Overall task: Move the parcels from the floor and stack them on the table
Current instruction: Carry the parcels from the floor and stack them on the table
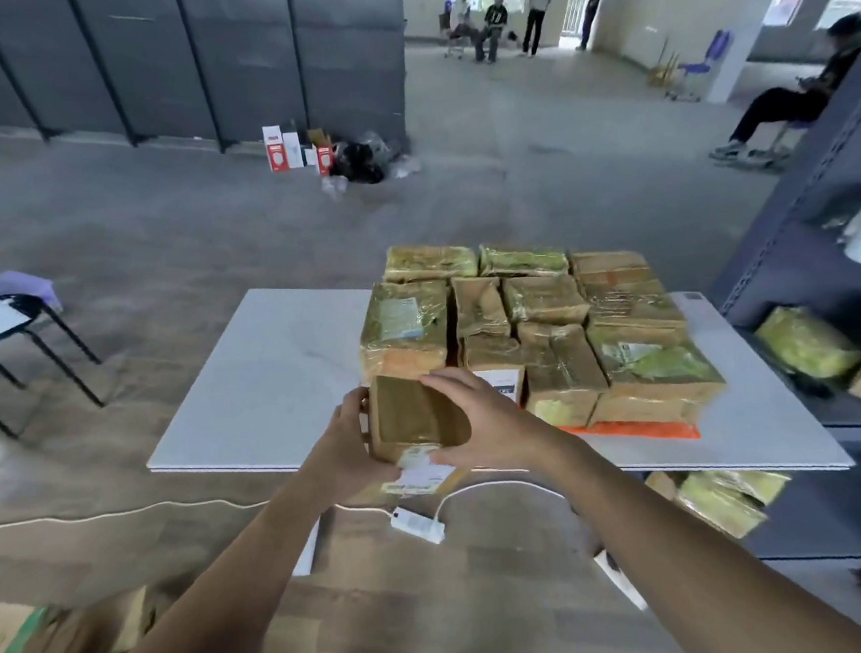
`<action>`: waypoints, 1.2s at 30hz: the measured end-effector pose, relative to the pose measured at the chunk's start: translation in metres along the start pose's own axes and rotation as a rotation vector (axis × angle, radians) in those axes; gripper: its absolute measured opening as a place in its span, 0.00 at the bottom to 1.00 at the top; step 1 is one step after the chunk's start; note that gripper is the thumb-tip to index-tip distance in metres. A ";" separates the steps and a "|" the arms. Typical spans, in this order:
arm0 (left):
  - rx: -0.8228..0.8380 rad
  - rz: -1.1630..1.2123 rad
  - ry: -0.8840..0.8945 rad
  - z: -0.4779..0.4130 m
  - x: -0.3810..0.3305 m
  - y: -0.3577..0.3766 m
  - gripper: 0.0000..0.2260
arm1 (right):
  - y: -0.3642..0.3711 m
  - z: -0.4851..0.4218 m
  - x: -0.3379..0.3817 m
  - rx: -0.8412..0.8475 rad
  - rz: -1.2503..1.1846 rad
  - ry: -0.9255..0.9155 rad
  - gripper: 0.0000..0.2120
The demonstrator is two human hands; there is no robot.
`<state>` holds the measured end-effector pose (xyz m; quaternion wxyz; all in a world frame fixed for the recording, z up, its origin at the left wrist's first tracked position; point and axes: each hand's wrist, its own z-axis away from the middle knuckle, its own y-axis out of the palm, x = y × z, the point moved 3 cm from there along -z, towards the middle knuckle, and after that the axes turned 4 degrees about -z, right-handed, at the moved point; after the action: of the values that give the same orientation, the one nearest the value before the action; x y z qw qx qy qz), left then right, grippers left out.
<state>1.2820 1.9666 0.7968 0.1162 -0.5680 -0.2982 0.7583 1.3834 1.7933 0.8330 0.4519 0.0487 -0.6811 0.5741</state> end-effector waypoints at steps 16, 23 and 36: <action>-0.031 -0.880 0.334 -0.145 -0.003 0.005 0.44 | -0.037 -0.112 -0.067 0.214 0.243 0.249 0.49; -0.118 -0.924 0.569 -0.185 0.009 0.020 0.41 | -0.037 -0.146 -0.078 0.257 0.409 0.267 0.46; -0.283 -0.464 0.160 -0.205 0.032 0.004 0.26 | -0.037 -0.153 -0.106 0.230 0.667 0.133 0.38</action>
<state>1.4626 2.0460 0.7328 0.2297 -0.5532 -0.5130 0.6148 1.5533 1.8595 0.7791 0.2748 -0.1634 -0.5595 0.7647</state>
